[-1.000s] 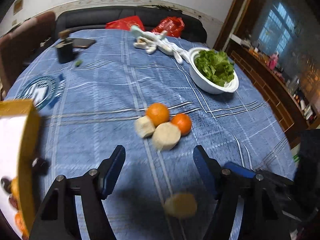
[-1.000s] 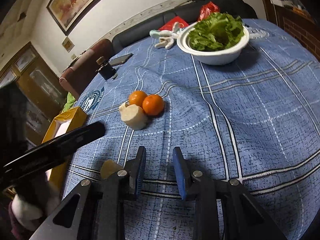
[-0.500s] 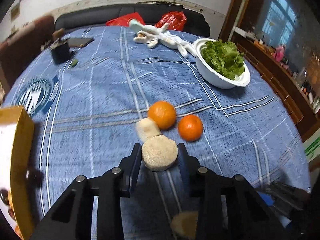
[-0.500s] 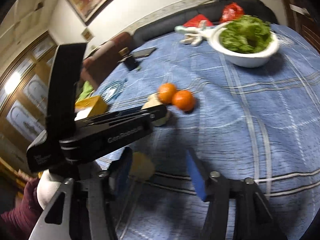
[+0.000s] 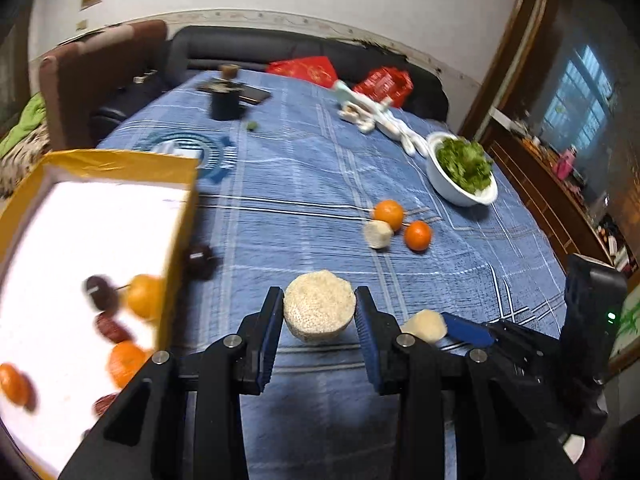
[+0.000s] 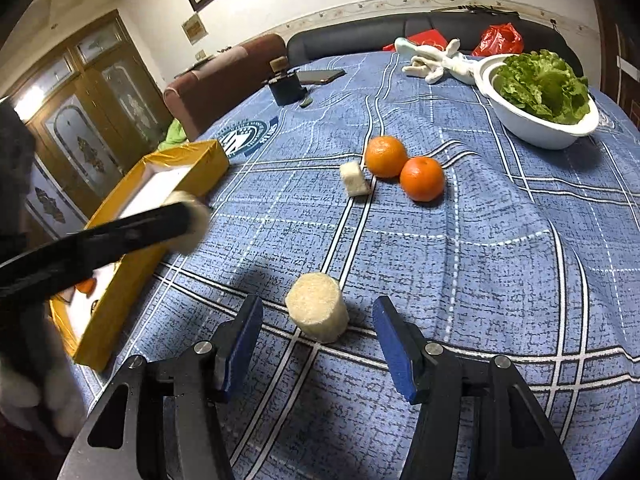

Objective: Organize fruits
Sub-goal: 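Lower the yam slice into the tray with the left tool while the right tool releases the chunk there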

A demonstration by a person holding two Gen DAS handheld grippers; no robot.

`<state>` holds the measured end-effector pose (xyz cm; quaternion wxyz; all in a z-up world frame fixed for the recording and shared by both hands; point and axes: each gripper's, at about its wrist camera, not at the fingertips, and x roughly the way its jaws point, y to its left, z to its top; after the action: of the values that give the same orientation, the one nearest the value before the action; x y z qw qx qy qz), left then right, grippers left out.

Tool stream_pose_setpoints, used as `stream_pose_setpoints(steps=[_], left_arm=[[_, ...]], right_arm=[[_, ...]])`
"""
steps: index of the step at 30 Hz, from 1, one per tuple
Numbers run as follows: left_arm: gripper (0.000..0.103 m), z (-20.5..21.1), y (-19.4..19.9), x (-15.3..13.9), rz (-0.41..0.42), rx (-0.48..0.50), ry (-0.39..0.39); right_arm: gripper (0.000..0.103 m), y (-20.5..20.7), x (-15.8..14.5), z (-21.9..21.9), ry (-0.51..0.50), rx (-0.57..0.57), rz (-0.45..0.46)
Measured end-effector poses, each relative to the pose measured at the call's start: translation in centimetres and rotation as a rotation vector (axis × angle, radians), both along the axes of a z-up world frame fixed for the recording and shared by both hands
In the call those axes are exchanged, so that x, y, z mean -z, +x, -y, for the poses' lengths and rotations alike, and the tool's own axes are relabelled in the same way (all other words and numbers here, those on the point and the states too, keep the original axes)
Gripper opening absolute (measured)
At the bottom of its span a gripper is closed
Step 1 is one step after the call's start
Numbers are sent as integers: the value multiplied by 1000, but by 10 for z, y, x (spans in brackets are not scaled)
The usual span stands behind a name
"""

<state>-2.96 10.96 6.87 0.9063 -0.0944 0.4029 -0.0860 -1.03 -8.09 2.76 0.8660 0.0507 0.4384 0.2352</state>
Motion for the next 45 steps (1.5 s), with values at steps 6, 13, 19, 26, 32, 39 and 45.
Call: stream_pose_setpoints(steps=[6,13,19,26,32,39,45], left_arm=[[35,-59,-31,0,15,-138,-27],[35,-133,-59,5,15,-289,-78],[35,-190,-75,8,27,-405,-137],[35,-225,-81,18,-6,-455,-170],[66,-233,-89,14,9,-437,-213],[78,-240,-100,4,25,-450,-258],[80,-241,-110,-3,42,-466,-287]], right_arm=[[34,3,3,-12,-66,29,-13],[33,-15,-23,-35,-71,16,28],[34,-35,-57,-104,-60,-119,83],[34,-45,-59,-200,-98,-294,92],[38,-38,-46,-240,-131,-320,72],[66,-36,-62,-223,-93,-243,116],[66,-33,-66,-186,-55,-163,101]])
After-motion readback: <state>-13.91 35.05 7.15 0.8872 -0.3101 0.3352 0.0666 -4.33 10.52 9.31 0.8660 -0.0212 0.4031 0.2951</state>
